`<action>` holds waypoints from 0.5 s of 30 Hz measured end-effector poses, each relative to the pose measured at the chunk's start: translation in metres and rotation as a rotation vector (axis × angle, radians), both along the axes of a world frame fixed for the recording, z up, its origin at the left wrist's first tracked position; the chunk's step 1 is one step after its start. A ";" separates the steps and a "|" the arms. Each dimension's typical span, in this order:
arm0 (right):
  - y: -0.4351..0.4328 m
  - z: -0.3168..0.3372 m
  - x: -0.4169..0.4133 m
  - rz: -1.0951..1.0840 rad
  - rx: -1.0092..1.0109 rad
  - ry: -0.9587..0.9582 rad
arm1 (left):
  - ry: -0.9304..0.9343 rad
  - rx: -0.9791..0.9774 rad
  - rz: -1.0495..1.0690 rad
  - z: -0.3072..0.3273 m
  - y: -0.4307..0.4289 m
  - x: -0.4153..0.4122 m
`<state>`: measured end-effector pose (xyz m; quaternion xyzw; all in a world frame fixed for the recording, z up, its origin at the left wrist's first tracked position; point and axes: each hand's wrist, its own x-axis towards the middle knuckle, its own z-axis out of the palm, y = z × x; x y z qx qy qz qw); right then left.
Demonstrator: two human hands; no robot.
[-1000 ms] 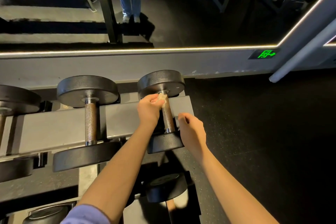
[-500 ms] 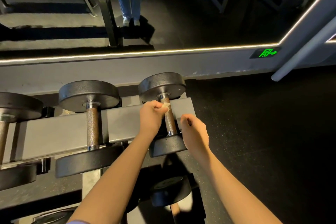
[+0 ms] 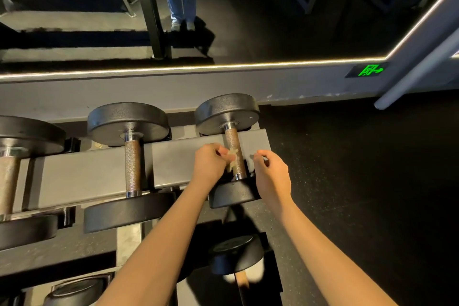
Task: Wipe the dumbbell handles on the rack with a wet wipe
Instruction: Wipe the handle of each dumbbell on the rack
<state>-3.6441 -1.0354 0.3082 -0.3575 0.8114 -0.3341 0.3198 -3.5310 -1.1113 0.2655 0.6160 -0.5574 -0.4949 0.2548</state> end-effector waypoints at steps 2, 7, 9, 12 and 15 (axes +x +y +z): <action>0.000 0.000 0.001 -0.007 -0.024 -0.010 | 0.048 -0.016 0.085 0.003 -0.004 -0.004; -0.001 -0.004 -0.001 0.000 -0.018 -0.027 | -0.094 0.103 -0.085 -0.003 0.012 0.001; -0.001 -0.005 -0.001 0.002 -0.017 -0.034 | -0.078 0.156 -0.138 -0.006 0.012 0.006; -0.002 -0.006 -0.001 -0.010 -0.021 -0.047 | -0.067 0.090 -0.102 -0.003 0.002 0.003; -0.003 -0.008 -0.002 -0.009 -0.013 -0.048 | 0.028 0.011 0.088 0.000 -0.004 -0.005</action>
